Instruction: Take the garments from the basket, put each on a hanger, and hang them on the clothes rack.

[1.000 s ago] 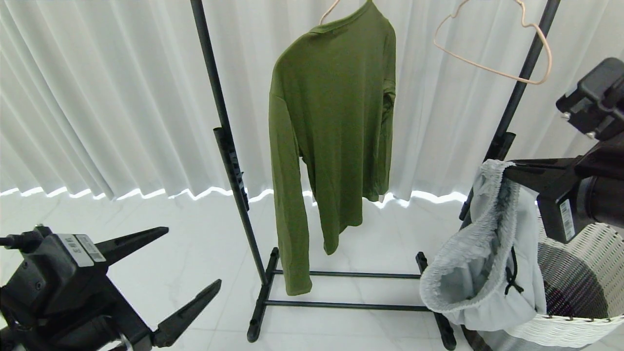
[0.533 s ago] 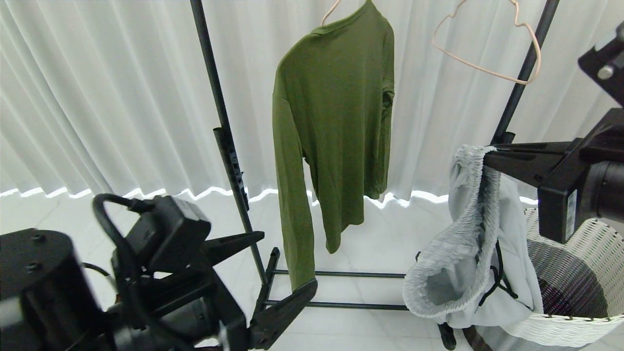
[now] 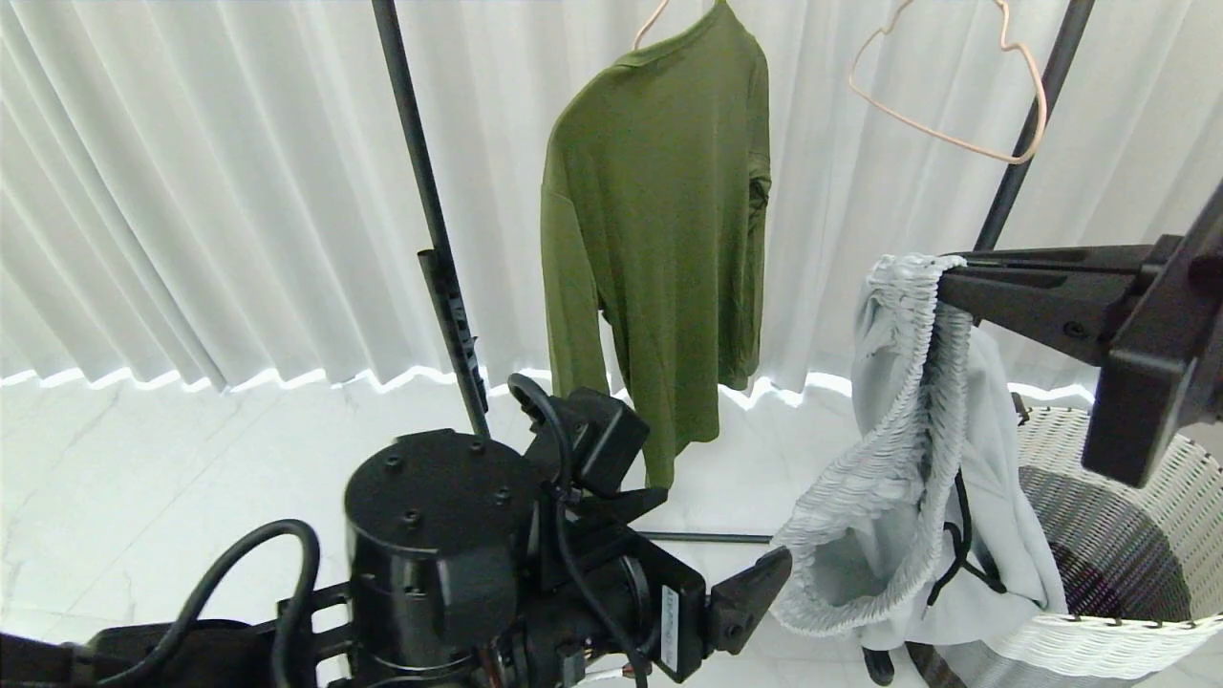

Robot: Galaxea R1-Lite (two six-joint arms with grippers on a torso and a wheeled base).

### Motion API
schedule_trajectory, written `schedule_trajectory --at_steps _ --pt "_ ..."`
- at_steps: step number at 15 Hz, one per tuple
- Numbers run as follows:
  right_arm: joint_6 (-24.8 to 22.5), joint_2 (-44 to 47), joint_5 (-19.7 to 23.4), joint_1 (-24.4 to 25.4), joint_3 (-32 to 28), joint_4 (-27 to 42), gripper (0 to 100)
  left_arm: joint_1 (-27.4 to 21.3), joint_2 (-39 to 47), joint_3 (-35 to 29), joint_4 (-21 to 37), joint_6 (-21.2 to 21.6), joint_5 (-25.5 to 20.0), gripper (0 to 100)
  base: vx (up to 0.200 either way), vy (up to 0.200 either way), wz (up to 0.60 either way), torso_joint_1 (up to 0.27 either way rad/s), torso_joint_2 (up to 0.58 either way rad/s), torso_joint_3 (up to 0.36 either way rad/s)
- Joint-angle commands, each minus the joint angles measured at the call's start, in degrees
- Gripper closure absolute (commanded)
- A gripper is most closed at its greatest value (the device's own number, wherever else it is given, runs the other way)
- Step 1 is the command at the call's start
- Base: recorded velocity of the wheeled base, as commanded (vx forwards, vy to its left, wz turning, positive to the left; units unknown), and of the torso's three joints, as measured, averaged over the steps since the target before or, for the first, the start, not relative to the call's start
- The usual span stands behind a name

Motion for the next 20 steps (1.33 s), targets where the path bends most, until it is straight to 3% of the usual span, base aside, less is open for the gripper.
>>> schedule_trajectory --at_steps 1,8,9,13,16,17,18,20 --pt "0.0 0.0 0.0 2.4 -0.6 -0.1 100 0.0 4.4 -1.7 0.0 -1.8 -0.1 0 0.000 0.000 0.00 0.000 0.00 0.000" --pt "-0.2 -0.3 0.0 3.8 -2.5 0.0 100 -0.2 9.6 -1.7 0.0 -4.1 0.3 0 0.000 0.000 0.00 0.000 0.00 0.000" --pt "-0.2 -0.3 -0.1 3.8 -2.6 0.0 100 -0.2 9.6 -1.6 0.0 -4.0 0.2 100 0.000 0.000 0.00 0.000 0.00 0.000" --pt "-0.3 -1.9 -0.3 3.5 -2.0 0.7 100 -0.3 9.1 -0.5 0.0 -2.8 1.9 100 0.000 0.000 0.00 0.000 0.00 0.000" --pt "-0.4 -1.9 -0.4 -0.4 -1.9 0.7 100 -0.1 4.7 -0.7 -1.1 5.5 7.7 100 0.000 0.000 0.00 0.000 0.00 0.000" --pt "-0.9 -1.8 -0.1 -2.4 -2.0 0.2 100 0.6 1.6 -3.4 -0.4 5.7 7.6 100 0.000 0.000 0.00 0.000 0.00 0.000" --pt "-2.0 -1.6 -0.1 -4.1 -2.2 -0.2 100 2.3 -1.5 -7.2 2.8 6.3 8.0 100 0.000 0.000 0.00 0.000 0.00 0.000" --pt "-4.3 -0.9 0.7 -5.4 -2.3 -4.1 100 6.3 -9.6 -18.6 16.9 7.5 7.9 100 0.000 0.000 0.00 0.000 0.00 0.000"
